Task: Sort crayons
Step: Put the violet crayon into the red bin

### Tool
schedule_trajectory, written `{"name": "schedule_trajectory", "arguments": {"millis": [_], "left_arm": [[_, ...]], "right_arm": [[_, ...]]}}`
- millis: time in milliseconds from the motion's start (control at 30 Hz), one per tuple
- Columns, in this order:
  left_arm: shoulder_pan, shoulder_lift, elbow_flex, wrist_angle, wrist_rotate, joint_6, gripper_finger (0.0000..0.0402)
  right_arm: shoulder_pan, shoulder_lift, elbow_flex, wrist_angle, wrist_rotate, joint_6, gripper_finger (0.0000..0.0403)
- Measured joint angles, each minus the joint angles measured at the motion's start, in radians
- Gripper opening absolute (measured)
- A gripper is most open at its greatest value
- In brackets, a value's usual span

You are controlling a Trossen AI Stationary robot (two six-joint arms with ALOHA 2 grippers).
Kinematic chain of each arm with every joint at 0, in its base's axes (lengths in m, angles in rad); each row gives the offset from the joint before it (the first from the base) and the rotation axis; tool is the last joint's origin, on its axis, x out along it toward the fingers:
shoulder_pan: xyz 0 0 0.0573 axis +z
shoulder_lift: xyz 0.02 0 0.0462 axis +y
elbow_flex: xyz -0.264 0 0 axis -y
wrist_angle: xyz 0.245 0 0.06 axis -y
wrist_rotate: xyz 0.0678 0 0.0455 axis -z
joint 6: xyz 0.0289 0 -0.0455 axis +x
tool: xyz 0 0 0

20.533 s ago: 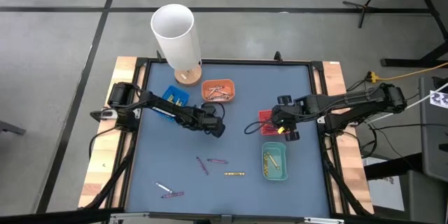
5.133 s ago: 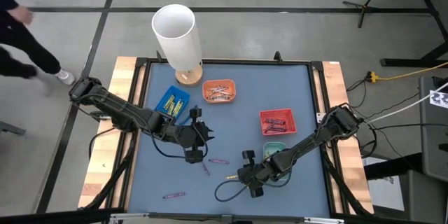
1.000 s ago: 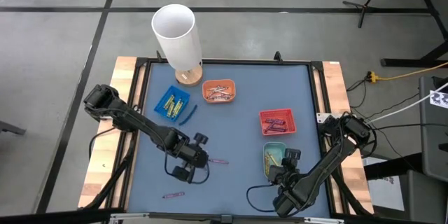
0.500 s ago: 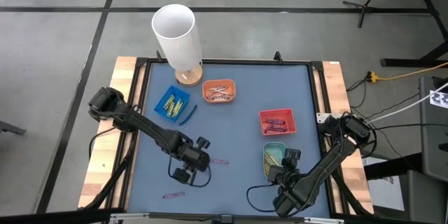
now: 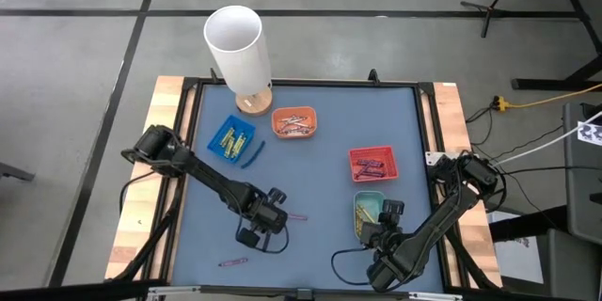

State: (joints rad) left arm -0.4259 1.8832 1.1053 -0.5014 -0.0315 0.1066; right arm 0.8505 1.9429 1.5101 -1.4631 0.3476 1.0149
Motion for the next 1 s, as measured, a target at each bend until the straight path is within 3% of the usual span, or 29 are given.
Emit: {"name": "schedule_trajectory", "arguments": {"millis": [333,700,1000], "left_arm": [[0.006,0.001,-0.001,0.001,0.003,-0.026,0.0078],[0.006,0.000,-0.001,0.005,-0.001,-0.026,0.0008],[0.006,-0.017,-0.004,0.015,-0.003,-0.027,0.0005]], "right_arm": [[0.000,0.000,0.000,0.004,0.000,0.000,0.0138],[0.000,0.000,0.000,-0.013,0.000,-0.025,0.0138],[0.000,-0.047,0.000,-0.106,0.038,-0.057,0.0138]]}}
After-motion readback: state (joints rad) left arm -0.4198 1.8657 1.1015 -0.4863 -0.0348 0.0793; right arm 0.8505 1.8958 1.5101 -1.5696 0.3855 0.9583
